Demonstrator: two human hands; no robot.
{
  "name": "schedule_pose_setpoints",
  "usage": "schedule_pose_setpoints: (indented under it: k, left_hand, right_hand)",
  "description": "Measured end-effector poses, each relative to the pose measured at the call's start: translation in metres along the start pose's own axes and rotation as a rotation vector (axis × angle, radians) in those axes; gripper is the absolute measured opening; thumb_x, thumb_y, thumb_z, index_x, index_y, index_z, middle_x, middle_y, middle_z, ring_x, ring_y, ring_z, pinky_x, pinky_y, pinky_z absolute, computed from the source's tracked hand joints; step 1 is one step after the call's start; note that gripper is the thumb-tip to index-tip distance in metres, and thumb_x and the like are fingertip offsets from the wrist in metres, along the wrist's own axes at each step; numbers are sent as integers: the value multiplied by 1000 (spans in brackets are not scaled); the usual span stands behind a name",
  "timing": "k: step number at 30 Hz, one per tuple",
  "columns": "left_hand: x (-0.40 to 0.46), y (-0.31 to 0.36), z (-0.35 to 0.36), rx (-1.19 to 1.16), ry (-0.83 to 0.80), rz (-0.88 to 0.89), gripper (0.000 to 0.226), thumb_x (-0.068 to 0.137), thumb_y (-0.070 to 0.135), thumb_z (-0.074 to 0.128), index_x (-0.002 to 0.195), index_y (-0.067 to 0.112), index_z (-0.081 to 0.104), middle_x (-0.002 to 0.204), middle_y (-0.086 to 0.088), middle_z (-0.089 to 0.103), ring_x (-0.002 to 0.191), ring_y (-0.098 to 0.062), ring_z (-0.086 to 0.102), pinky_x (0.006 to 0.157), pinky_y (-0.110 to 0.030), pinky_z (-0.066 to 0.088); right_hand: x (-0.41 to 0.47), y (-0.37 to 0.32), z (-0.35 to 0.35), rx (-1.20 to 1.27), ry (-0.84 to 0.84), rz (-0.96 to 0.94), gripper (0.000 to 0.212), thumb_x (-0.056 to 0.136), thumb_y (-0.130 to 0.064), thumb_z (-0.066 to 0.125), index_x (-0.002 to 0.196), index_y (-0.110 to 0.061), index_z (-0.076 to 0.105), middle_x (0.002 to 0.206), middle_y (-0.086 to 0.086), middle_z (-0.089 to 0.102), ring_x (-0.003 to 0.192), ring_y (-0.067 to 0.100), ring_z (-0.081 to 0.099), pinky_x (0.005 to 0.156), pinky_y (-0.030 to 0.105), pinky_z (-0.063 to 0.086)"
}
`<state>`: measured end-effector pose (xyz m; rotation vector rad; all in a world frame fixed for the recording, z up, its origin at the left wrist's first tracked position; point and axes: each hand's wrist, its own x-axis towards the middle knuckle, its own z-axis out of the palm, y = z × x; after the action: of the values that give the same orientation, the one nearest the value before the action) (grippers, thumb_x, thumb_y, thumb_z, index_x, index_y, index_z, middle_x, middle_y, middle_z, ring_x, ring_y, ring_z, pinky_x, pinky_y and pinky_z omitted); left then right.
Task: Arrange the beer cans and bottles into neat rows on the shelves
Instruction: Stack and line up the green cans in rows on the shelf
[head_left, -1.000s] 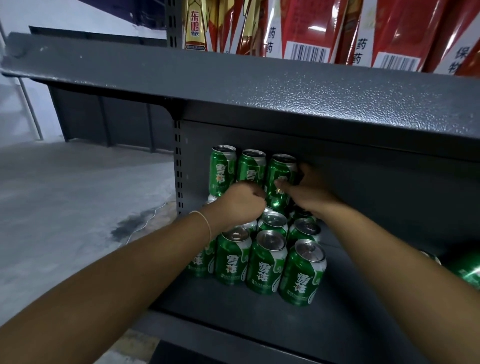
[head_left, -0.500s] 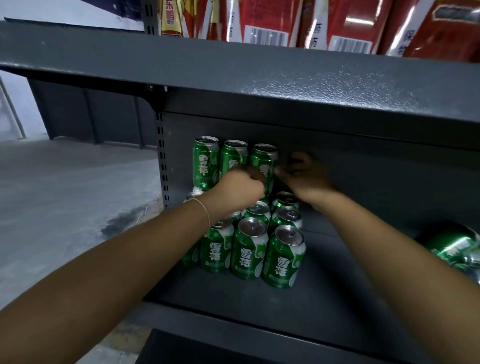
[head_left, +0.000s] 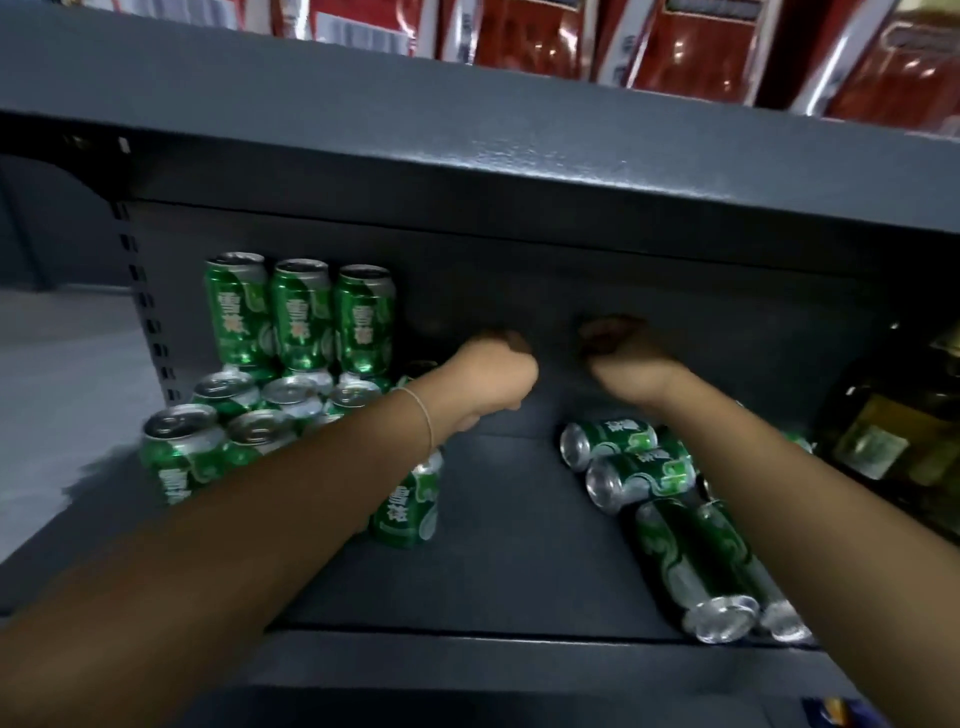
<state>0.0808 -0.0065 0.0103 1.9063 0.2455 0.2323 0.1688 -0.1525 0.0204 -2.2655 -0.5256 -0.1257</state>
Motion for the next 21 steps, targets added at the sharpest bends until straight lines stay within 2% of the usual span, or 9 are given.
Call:
schedule_pose_setpoints:
  k: [2, 4, 6, 8, 11, 13, 16, 19, 21]
  left_hand:
    - [4, -5, 19, -3, -15, -15, 13, 87, 4, 49, 80, 10, 58, 99, -23, 64, 104, -39, 64, 92, -51, 54]
    - [6, -8, 35, 17, -19, -18, 15, 89, 3, 48, 82, 9, 59, 94, -17, 61, 105, -38, 63, 92, -50, 54]
    - [8, -12, 49, 57, -25, -21, 14, 89, 3, 48, 88, 6, 61, 96, -16, 61, 106, -36, 62, 92, -48, 54]
    - [12, -19, 59, 99, -21, -38, 13, 87, 4, 47, 85, 9, 59, 101, -18, 63, 107, -36, 61, 92, -49, 54]
    - [16, -28, 68, 128, -12, -73, 14, 84, 4, 45, 89, 10, 57, 99, -17, 61, 104, -36, 61, 92, -51, 53]
    - [18, -32, 72, 144, -9, -93, 15, 85, 3, 44, 86, 14, 53, 99, -16, 60, 102, -34, 61, 92, -50, 52]
    - [22, -38, 75, 150, 0, -118, 17, 86, 4, 43, 98, 10, 54, 101, -15, 59, 104, -35, 60, 93, -48, 51]
    - [26, -42, 74, 148, 11, -146, 14, 87, 4, 41, 93, 10, 52, 95, -13, 53, 94, -30, 56, 89, -45, 52]
    - [27, -43, 71, 126, 21, -163, 13, 87, 3, 41, 88, 12, 50, 92, -12, 52, 88, -26, 52, 79, -40, 50]
  right_hand:
    - [0, 18, -9, -57, -44, 18, 34, 89, 8, 55, 123, 4, 60, 123, 16, 61, 110, 23, 57, 73, 6, 40]
    - [2, 35, -15, -135, -79, 35, 35, 92, 1, 54, 127, 1, 58, 132, 16, 59, 121, 29, 55, 86, 12, 39]
    - [1, 50, -18, -245, -134, 54, 38, 94, -10, 55, 132, -7, 57, 135, 13, 57, 126, 29, 53, 101, 26, 40]
    - [-1, 64, -17, -345, -203, 43, 41, 93, -20, 61, 133, -13, 56, 136, 9, 58, 125, 26, 54, 106, 30, 41]
    - [-8, 70, -14, -468, -259, 17, 50, 90, -32, 67, 135, -16, 54, 137, 4, 57, 125, 22, 53, 103, 23, 40]
    - [-7, 73, -11, -476, -242, 31, 59, 87, -41, 70, 136, -13, 53, 137, 6, 57, 126, 23, 53, 103, 24, 41]
    - [-4, 75, -3, -488, -258, 79, 78, 74, -59, 75, 133, -13, 54, 136, 7, 58, 123, 24, 56, 100, 29, 46]
    - [-2, 75, 4, -505, -285, 117, 91, 62, -69, 76, 132, -15, 54, 136, 5, 58, 123, 24, 56, 98, 30, 48]
    - [1, 74, 7, -528, -294, 132, 94, 58, -71, 78, 131, -16, 55, 135, 5, 59, 122, 25, 57, 98, 31, 48]
